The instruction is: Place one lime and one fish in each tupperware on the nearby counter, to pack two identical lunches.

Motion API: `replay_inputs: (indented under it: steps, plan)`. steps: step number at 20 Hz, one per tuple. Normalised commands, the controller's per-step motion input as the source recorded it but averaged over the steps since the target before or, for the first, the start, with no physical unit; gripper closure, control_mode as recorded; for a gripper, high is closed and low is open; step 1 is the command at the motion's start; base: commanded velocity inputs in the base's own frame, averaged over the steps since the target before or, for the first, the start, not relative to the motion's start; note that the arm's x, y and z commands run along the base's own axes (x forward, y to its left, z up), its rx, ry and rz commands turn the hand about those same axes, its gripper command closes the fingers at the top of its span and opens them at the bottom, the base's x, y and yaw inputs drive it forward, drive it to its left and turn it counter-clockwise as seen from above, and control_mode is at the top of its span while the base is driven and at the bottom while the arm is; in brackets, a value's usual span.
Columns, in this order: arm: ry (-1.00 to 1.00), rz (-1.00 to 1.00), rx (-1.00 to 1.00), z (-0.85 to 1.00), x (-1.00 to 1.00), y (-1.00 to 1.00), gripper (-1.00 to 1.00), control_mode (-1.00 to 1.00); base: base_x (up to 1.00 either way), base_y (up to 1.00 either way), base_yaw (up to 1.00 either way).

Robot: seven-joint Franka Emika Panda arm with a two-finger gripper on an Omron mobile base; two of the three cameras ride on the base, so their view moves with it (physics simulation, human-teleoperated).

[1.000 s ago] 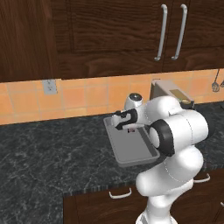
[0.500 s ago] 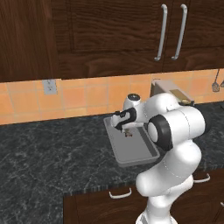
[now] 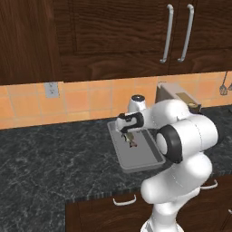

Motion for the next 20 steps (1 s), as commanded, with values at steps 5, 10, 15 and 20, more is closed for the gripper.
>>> replay_inputs:
  steps: [5, 10, 15, 20]
  plan:
    - [-0.02, 0.0, -0.01, 0.2, -0.98, -0.01, -1.0, -1.0, 0.0, 0.0, 0.0]
    - [-0.06, 0.0, 0.0, 0.49, -1.0, -0.01, -1.0, -1.0, 0.0, 0.0, 0.0]
    - [-0.02, 0.0, 0.0, 0.6, -1.0, -0.22, -1.0, -1.0, 0.0, 0.0, 0.0]
    - [-0.04, 0.05, 0.02, 0.51, -1.0, -0.3, -1.0, -1.0, 0.0, 0.0, 0.0]
